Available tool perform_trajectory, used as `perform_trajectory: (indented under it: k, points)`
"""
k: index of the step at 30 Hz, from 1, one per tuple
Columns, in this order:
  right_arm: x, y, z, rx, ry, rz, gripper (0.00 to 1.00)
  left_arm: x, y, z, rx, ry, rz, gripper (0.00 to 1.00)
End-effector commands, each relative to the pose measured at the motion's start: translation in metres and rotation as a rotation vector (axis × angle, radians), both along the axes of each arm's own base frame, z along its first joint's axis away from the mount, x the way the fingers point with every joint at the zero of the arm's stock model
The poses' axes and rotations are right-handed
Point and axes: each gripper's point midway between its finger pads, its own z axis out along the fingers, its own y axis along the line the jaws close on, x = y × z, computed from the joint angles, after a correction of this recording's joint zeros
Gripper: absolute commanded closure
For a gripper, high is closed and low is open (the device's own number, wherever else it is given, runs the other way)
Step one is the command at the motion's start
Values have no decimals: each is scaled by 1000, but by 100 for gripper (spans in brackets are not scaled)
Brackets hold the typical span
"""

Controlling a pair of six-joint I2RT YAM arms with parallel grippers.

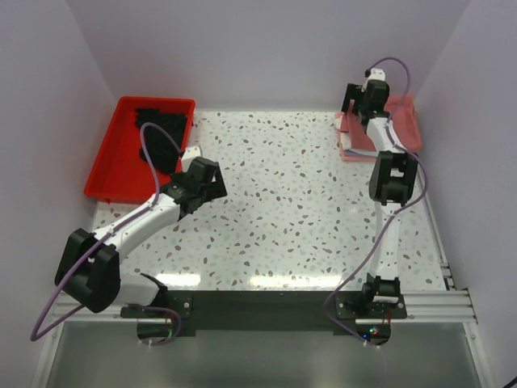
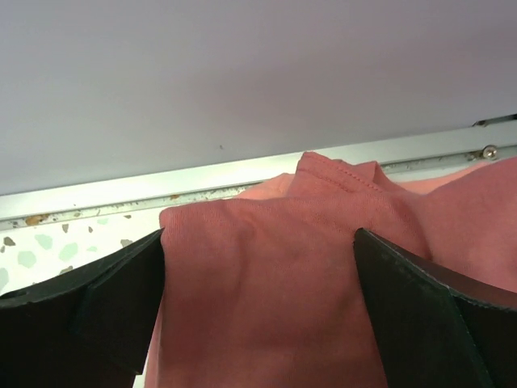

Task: Fold and stack the t-shirts
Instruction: Neatly place the folded tshirt to the corner

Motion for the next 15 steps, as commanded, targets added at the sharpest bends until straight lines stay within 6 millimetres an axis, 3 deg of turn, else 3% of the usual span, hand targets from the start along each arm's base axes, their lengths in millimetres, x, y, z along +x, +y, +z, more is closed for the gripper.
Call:
perform_trajectory:
  k: [1,4,7,12,13,15]
  points:
    - [5,0,3,21,5,-5,1,14,-4,20,-33,-72,12,0]
    - [5,9,-10,30,22,57,1,15,-5,18,-29,-65,8,0]
    - [5,21,-3,47,11,111,1,15,-5,17,-26,-59,6,0]
    - [1,24,39,53,-63,116,1,16,-7,18,-36,-61,3,0]
    - [-1,28,58,55,-94,125,1,16,-7,18,-37,-61,4,0]
    - [-4,32,74,46,-115,133,1,15,-8,19,-42,-61,0,0]
